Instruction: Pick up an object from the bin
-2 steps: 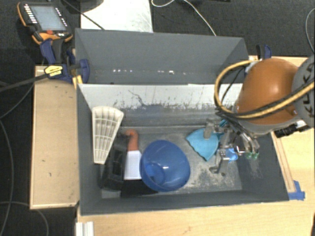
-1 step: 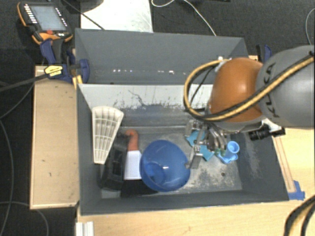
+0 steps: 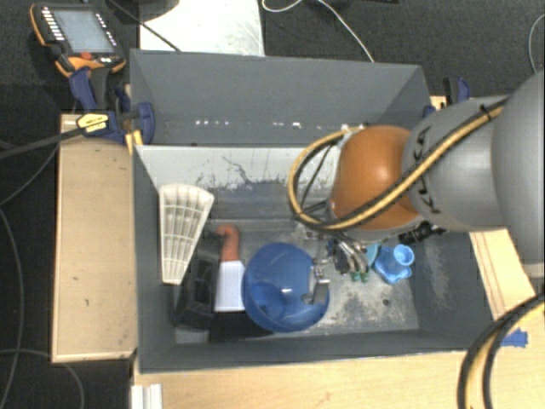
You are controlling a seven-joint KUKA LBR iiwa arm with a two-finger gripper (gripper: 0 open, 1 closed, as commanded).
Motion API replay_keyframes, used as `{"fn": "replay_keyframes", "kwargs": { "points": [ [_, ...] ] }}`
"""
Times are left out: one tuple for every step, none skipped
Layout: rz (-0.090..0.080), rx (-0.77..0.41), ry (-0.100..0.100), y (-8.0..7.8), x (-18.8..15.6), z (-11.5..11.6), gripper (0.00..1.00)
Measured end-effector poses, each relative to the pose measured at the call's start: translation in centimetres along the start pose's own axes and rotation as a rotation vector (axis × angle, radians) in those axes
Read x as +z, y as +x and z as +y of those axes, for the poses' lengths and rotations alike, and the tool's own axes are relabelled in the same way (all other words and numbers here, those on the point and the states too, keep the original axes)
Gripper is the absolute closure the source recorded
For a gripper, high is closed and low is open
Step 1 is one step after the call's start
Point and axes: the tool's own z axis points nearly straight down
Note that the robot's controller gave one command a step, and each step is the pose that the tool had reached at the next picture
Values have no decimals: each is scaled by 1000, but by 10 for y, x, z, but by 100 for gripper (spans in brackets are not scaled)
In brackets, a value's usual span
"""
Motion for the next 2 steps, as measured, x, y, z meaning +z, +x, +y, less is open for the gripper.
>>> {"fn": "replay_keyframes", "kwargs": {
  "points": [
    [-2,-136,-1,-15,23,47,0],
    [-2,-404,-3,-26,28,45,100]
  ]
}}
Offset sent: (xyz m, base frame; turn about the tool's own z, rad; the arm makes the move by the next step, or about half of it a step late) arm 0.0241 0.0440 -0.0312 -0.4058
